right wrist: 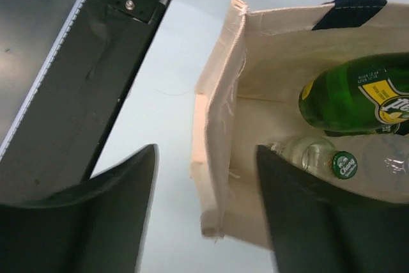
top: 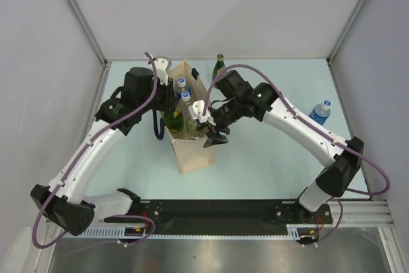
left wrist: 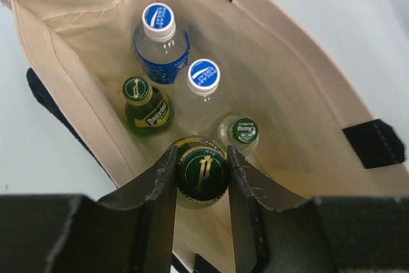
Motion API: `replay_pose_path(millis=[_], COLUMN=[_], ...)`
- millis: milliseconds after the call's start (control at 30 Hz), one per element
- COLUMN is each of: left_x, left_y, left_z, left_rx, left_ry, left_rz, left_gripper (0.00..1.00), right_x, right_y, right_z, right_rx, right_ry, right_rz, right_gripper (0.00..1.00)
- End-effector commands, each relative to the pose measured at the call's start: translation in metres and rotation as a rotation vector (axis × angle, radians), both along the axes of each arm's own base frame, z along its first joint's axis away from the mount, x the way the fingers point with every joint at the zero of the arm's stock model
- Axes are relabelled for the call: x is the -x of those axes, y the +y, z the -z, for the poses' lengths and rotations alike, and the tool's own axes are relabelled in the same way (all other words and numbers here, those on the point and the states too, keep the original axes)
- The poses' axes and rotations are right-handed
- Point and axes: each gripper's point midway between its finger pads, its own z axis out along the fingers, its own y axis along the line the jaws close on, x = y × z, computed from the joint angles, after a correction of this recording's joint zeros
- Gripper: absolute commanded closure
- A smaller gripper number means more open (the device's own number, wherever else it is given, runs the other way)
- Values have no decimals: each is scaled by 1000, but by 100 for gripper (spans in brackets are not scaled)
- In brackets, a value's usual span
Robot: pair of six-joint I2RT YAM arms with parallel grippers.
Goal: Place the beverage into the canvas bag
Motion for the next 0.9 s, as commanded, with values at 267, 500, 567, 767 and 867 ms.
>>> replay_pose_path(millis=[267,500,567,767,867], left_x=[-19,-31,-34,-38,-35], left_y=[10,12,10,1,0], left_z=[-32,-4,5,34,49], left_rx=[52,72,73,83,82], left_ry=[-257,-261,-249,-205,-192], left_rz=[-71,-94,-88,-59,-55], left_gripper=[100,100,100,100,100], right_x=[15,32,31,23,12], right_y=[18,20,20,17,8], right_z=[33,31,31,13,-9], right_rx=[75,67,73,49,3], right_ry=[-75,-38,-31,-14,5], right_rz=[-38,-87,-72,-15,20], right_gripper=[100,100,96,47,33])
